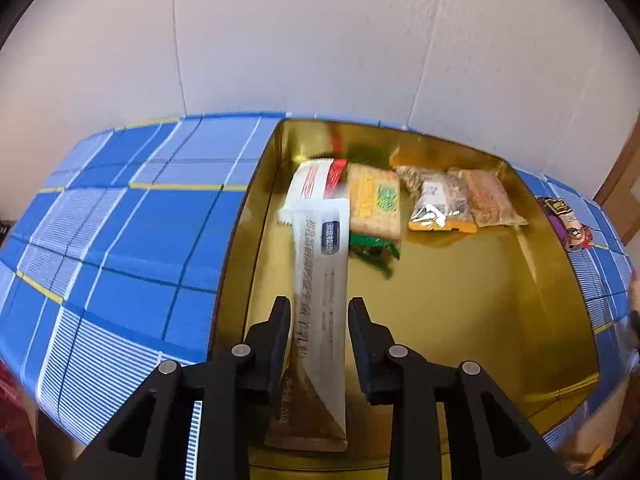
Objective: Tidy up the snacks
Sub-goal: 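Carry the white-brown tube pack into the gold tray with the left tool and release, then lower the red-capped grain bar into the gold tray with the right tool and release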
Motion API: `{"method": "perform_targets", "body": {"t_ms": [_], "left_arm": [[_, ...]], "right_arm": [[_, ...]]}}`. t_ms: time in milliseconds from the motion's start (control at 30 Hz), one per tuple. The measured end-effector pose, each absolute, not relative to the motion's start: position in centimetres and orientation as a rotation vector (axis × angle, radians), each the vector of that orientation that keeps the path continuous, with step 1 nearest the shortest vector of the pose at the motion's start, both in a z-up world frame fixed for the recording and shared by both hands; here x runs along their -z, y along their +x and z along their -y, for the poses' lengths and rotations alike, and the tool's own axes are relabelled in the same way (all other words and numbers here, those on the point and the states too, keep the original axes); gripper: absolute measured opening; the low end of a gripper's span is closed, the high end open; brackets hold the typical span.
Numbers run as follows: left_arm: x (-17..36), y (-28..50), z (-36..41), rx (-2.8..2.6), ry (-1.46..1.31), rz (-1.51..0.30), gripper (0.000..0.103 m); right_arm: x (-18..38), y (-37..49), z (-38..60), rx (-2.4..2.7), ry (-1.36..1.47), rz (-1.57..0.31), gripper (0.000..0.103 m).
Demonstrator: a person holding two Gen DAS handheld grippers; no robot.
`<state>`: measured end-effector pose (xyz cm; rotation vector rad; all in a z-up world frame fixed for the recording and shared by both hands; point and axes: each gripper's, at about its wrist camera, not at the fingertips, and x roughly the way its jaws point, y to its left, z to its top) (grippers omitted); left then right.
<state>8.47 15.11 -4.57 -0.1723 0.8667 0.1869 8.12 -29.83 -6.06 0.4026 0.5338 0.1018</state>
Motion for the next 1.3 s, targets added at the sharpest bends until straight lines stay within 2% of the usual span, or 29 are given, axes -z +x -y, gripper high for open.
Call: {"method": "perform_targets", "body": {"t_ms": [33,100,567,633,700,1300], "left_arm": [[4.3,8.2,-14.9,-0.192,-0.155,-0.843,0.031],[4.0,8.0,-14.5,-0.191,-0.14,-0.821,0.039],[4.4,8.0,-14.3,-0.105,-0.177,-0.848,0.039],[4.3,7.9,-14.4,-0.097,-0.176,-0.843,0.045],[4.2,7.8,-14.5,-0.091,-0.177,-0.835,0.057],[2.0,6.1,-19.2,-0.151,-0.267,-0.736,0.063]], "right_arm": [[5.8,7.9,29.4,-0.115,0.396,-0.526,0.031],[5.3,7.5,28.2,-0.142,0.387,-0.521,0.031],[1.9,7.3,16.5,-0.393,0.264,-0.614,0.031],[1.6,7.4,14.3,-0.429,0.231,-0.634,0.031],[1.5,7.9,12.6,-0.455,0.208,-0.656,0.031],[5.5,13.5,-1.1,-0.533,0.173,-0.971,0.032]]}}
